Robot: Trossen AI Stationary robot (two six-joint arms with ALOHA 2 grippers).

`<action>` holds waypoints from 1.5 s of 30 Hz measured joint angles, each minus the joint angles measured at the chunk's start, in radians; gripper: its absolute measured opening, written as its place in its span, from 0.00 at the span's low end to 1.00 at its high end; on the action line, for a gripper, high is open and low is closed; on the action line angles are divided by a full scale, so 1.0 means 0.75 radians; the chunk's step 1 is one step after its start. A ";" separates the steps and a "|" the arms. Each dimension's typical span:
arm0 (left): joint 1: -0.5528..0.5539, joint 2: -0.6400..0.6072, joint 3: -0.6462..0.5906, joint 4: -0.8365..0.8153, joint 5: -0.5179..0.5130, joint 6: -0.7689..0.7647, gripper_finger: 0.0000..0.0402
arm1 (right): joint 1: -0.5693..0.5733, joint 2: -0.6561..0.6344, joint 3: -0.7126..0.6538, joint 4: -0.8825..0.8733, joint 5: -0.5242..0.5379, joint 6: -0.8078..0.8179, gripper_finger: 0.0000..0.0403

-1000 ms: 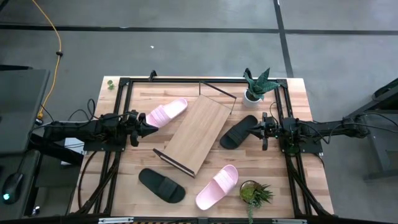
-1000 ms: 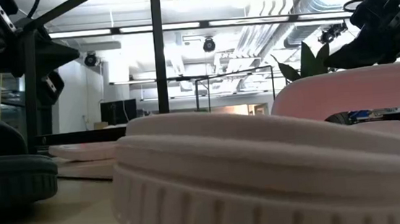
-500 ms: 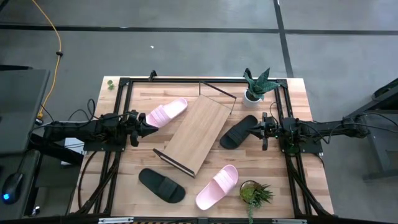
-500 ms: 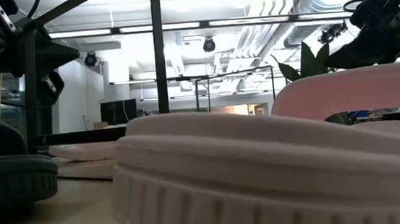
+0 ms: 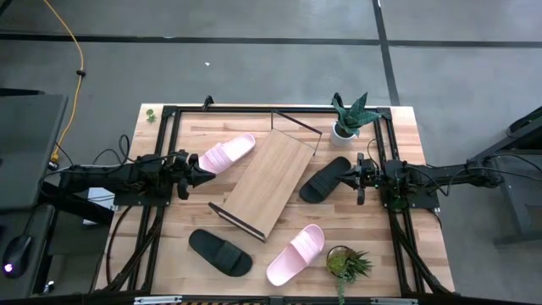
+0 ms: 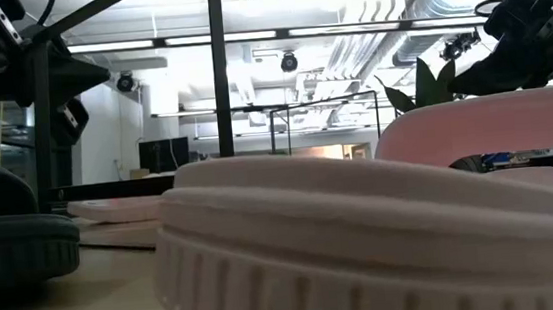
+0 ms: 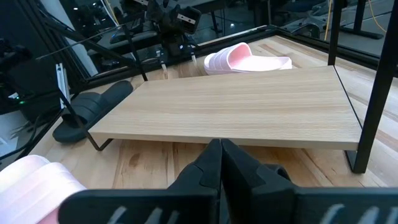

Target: Pick and place slides into the shelf

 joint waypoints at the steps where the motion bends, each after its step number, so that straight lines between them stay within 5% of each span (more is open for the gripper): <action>1: 0.000 0.000 0.000 0.000 0.000 0.000 0.00 | 0.000 0.000 0.000 0.000 0.000 0.000 0.00; 24: 0.000 -0.001 0.000 0.000 0.000 -0.069 0.00 | 0.001 0.000 0.000 0.000 0.000 0.018 0.00; 35: 0.000 0.000 0.000 0.000 0.000 -0.073 0.00 | 0.001 0.000 0.000 0.023 -0.012 1.220 0.00; 45: 0.000 0.000 0.000 0.000 0.000 -0.071 0.00 | 0.001 0.000 0.000 0.020 0.020 1.514 0.00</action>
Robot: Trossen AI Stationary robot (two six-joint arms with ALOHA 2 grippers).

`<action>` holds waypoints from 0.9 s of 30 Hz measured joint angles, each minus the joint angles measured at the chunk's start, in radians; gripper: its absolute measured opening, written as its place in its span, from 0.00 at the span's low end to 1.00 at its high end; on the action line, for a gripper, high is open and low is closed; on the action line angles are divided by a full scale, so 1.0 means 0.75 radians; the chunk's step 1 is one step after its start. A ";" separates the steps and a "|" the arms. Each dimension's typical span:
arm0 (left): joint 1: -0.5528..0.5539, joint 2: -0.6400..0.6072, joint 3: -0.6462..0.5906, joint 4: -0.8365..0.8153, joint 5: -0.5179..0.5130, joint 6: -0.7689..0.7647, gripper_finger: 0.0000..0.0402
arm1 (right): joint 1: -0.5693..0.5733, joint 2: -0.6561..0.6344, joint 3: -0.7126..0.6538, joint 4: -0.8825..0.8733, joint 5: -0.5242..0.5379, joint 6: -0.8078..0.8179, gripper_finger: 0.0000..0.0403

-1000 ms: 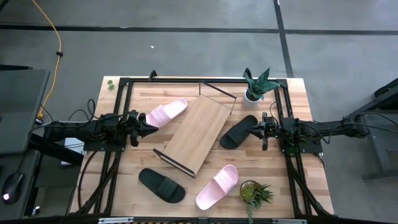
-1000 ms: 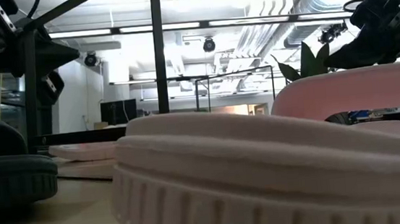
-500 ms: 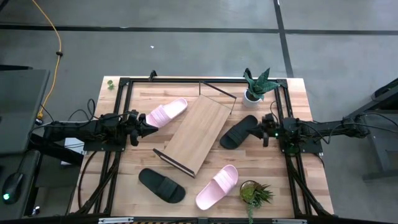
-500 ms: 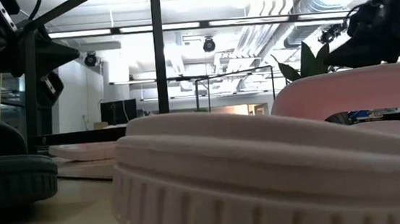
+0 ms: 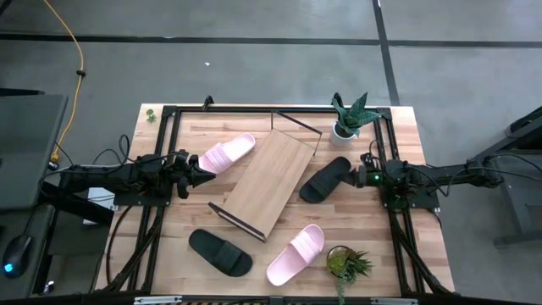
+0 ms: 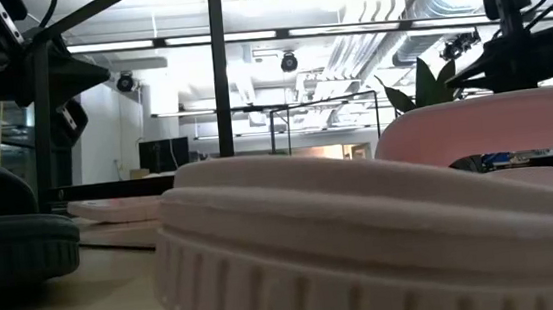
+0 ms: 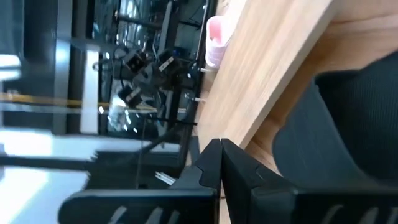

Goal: Pick and place slides into the shelf
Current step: Put the top black slipper on the shelf

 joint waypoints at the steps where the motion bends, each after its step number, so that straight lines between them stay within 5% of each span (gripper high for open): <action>1: 0.000 -0.001 0.000 0.000 0.000 0.000 0.00 | 0.000 0.000 0.000 0.000 0.010 0.042 0.00; 8: 0.000 0.000 0.000 0.000 0.000 -0.029 0.00 | 0.000 0.004 0.044 0.031 0.040 -0.002 0.00; 16: -0.001 -0.001 0.000 0.000 -0.001 -0.033 0.00 | 0.000 0.178 0.419 -0.603 0.071 -0.195 0.00; 27: 0.000 0.000 0.000 0.000 -0.001 -0.033 0.00 | 0.000 0.400 0.569 -0.855 -0.057 -0.119 0.12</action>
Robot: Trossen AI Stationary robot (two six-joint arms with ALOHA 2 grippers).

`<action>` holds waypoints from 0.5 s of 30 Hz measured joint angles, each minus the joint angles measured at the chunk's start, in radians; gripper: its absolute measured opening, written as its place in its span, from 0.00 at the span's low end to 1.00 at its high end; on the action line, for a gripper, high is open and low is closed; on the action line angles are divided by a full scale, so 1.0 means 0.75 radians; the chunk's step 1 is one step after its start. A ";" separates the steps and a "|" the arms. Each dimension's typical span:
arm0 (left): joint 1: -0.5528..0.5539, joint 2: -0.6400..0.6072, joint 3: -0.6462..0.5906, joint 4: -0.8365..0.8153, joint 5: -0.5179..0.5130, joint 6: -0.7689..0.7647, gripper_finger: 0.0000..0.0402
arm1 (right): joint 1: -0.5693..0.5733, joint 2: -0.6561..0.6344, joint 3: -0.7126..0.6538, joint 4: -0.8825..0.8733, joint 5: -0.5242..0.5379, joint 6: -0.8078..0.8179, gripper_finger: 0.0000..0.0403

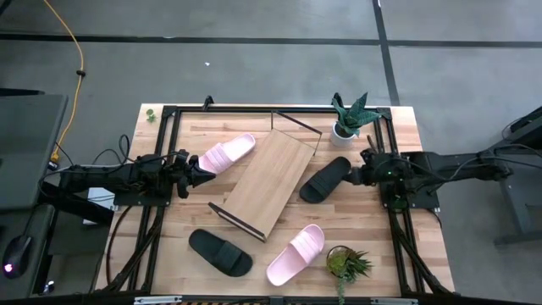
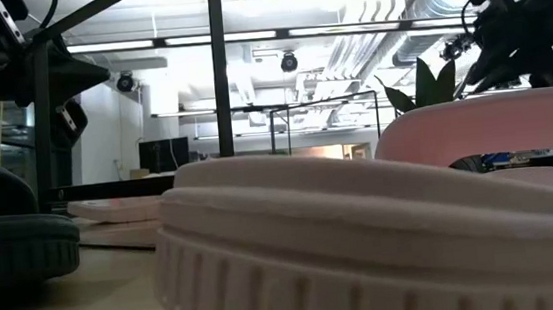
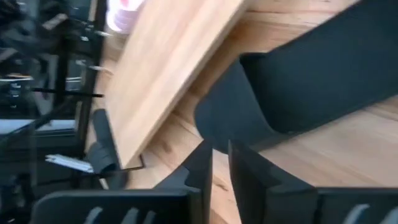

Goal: Pick and place slides into the shelf
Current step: Put the top black slipper on the shelf

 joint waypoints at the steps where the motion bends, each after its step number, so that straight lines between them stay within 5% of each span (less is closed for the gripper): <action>1: 0.000 0.000 0.000 0.000 0.000 0.000 0.00 | -0.001 0.022 0.000 -0.001 0.001 0.001 0.14; 15: 0.000 0.000 0.000 -0.004 -0.035 -0.001 0.00 | -0.323 0.267 0.002 0.058 -0.339 -0.367 0.27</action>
